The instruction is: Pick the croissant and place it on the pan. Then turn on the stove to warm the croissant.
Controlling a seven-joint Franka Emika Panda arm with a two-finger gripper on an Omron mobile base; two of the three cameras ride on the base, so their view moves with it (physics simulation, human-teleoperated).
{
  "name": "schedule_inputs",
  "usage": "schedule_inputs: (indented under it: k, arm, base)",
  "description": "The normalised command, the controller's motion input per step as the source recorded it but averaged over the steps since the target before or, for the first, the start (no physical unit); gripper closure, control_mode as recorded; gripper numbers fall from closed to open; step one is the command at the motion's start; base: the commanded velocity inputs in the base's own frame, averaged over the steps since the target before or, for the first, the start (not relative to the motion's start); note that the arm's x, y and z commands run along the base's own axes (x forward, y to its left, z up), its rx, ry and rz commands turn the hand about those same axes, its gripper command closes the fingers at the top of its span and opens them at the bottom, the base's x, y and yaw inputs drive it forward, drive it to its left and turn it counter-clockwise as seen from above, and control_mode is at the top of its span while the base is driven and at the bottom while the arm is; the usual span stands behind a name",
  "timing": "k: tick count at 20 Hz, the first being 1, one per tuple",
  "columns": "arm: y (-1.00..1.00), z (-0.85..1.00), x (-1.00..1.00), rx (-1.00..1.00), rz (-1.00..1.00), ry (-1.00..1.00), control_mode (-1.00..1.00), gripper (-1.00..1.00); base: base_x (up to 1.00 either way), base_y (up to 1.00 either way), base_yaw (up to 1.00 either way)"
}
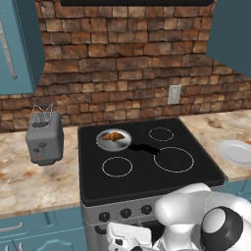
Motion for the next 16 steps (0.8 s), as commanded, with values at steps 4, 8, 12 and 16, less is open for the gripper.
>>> schedule_inputs:
  k: [4,8,12,16]
  arm:
    - [-0.08,0.0,0.11,0.0,0.09,0.0,-1.0,-1.0]
    - [-0.01,0.0,0.22,0.0,0.07,0.0,-1.0,-1.0]
    - [0.0,-0.08,0.25,0.0,0.06,0.0,-1.0,-1.0]
    - [0.0,-0.18,0.24,0.0,0.05,0.0,-1.0,-1.0]
  base:
    - [0.0,0.0,0.0]
    - [0.0,0.0,0.0]
    - [0.0,0.0,0.0]
    - [0.0,0.0,0.0]
